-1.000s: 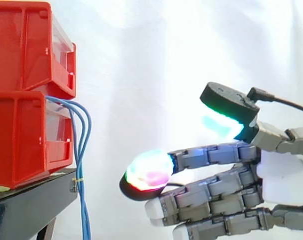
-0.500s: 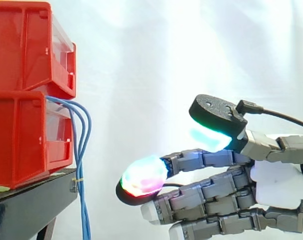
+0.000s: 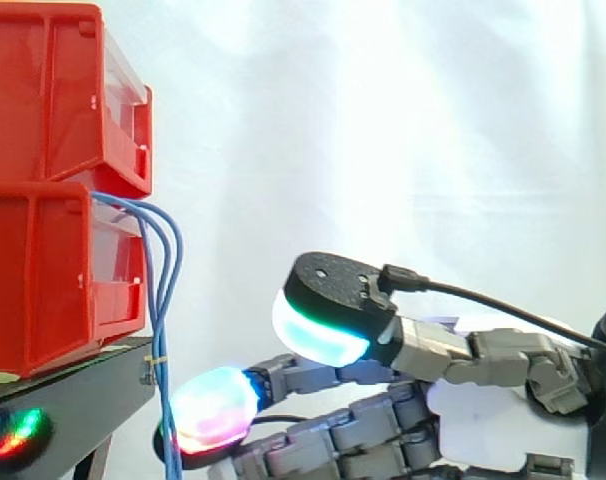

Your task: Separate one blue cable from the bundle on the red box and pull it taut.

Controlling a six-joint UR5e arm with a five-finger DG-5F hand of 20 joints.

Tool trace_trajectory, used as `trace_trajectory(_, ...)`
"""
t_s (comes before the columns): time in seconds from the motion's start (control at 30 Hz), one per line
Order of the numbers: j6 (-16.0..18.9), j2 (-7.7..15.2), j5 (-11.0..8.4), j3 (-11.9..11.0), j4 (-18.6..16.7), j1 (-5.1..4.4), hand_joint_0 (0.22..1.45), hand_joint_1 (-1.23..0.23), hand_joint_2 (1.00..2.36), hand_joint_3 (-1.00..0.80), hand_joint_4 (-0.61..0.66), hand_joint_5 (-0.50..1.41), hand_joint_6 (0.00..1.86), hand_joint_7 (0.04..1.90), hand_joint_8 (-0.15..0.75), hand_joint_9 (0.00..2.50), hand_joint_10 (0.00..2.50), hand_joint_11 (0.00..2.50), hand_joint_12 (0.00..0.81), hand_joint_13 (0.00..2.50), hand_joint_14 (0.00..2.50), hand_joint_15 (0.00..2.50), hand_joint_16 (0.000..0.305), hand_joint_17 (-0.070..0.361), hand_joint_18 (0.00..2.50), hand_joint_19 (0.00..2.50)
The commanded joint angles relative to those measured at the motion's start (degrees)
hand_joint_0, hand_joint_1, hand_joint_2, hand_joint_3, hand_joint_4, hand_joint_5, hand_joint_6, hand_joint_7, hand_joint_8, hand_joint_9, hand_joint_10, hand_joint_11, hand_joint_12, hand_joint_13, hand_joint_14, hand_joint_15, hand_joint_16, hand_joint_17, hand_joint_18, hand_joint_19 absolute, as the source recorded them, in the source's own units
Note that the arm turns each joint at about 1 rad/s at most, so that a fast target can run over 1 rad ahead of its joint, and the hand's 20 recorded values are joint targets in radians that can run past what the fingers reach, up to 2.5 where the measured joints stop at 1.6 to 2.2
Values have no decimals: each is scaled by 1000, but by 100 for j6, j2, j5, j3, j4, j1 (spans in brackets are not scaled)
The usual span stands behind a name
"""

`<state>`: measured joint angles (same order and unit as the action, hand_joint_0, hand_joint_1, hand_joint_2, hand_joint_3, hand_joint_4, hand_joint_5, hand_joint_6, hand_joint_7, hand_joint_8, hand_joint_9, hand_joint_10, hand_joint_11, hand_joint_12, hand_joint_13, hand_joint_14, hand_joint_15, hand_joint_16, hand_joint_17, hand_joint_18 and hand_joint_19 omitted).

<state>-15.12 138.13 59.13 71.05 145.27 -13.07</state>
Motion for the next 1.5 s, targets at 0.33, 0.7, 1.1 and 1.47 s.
trace_trajectory(0.33,-61,346,10,-399,-192,-3,525,-563,1001,-479,235,-178,502,796,257,573,0,12,338,264,0,0,45,102,283,230)
trace_trajectory(0.7,45,504,107,-505,-227,-56,532,-569,1001,-476,261,-151,503,863,256,615,0,34,333,292,0,6,45,101,309,246)
trace_trajectory(1.1,414,645,213,-663,-263,-47,540,-575,1002,-472,275,-125,503,1021,255,645,2,59,332,319,0,27,44,98,335,258)
trace_trajectory(1.47,827,530,336,-663,45,-29,553,-584,1003,-463,251,-97,502,1167,253,689,3,97,327,345,1,34,42,95,374,266)
